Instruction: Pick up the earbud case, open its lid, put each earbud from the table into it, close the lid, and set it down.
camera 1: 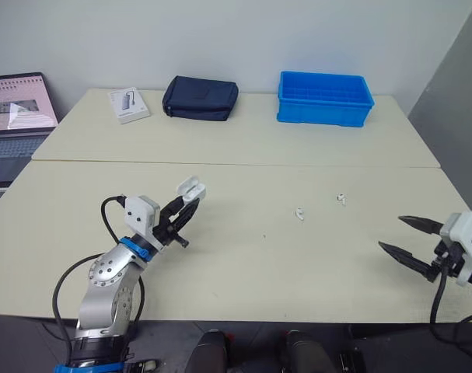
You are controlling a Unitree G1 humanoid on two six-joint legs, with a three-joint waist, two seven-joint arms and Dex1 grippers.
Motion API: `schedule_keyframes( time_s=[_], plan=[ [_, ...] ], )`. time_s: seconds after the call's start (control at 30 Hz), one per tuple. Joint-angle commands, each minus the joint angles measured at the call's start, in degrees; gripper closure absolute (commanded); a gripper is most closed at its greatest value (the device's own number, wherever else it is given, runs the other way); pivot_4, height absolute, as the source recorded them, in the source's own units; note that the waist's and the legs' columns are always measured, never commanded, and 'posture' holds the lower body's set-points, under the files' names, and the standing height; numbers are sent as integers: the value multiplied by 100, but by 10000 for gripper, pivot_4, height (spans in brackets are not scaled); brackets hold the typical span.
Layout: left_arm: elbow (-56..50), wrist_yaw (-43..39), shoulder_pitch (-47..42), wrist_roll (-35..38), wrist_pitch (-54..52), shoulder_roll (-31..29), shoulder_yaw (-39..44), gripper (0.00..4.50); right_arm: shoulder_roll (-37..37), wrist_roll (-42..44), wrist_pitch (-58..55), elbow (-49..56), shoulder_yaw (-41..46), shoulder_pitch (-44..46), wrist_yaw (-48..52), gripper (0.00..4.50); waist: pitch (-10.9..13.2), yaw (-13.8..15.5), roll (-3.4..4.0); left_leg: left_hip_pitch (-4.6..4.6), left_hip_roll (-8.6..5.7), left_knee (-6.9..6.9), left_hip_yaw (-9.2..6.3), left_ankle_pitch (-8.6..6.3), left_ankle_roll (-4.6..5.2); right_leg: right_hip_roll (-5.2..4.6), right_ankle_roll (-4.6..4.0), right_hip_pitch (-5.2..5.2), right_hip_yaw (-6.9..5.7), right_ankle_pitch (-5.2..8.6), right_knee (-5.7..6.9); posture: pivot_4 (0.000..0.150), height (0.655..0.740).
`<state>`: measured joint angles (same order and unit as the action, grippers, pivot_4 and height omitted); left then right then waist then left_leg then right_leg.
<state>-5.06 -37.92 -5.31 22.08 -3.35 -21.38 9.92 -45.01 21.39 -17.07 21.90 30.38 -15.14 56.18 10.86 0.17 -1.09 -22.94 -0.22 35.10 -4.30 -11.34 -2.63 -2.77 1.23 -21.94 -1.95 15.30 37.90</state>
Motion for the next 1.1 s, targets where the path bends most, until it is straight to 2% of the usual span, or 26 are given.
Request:
schedule_keyframes(
  time_s=[0.03, 0.07, 0.33, 0.47, 0.6, 0.83, 1.1],
  plan=[
    [-278, 98, -25, 112, 21, -15, 113, 37053, -153, 143, -12, 42, 222, -45, 53, 3230, 0, -4, 0, 1, 0, 0, 1, 0, 0, 0, 0, 0, 1, 0, 0, 1500, 7400],
    [-273, 107, -31, 114, 22, -22, 110, 37053, -172, 161, -33, 47, 235, -61, 58, 237, 0, -3, 0, 1, 0, 0, 0, 0, 0, 0, 0, 0, 1, 0, 0, 1500, 7400],
    [-264, 145, -55, 112, 40, -8, 39, 37053, -144, 286, -457, 636, -203, 25, -188, 0, -1, -1, 0, -1, 0, 0, 0, 0, 0, -1, 0, 0, 0, 0, -3, 1500, 7400],
    [-281, 131, -61, 89, 40, 6, -26, 37053, 120, -23, -918, 1060, -1206, 589, -965, 0, -4, -15, -5, 1, 1, 0, 0, 0, 0, 0, 0, 0, 0, 0, -1, 1500, 7400],
    [-350, 131, -70, 68, 16, 21, -118, 37053, 511, -436, -1368, 1059, -2134, 1242, -1732, 0, -5, -8, -8, -6, -2, -1, -2, 0, -1, -4, 1, -2, -3, 0, -7, 1500, 7400],
    [-393, 186, -108, 49, -22, 42, -209, 37053, 1816, -1125, -2136, 239, -3415, 2575, -3066, 0, -5, -20, -8, -4, -5, -2, -2, 0, -1, -5, 0, -6, -1, 0, -2, 1500, 7400],
    [-472, 134, -93, 95, -94, 28, -275, 37053, 2445, -1619, -1815, -941, -3806, 3207, -3514, 0, -5, -20, -8, -9, -8, -5, -3, 0, -1, -6, 0, -11, -1, 0, -1, 1500, 7400]
  ],
)
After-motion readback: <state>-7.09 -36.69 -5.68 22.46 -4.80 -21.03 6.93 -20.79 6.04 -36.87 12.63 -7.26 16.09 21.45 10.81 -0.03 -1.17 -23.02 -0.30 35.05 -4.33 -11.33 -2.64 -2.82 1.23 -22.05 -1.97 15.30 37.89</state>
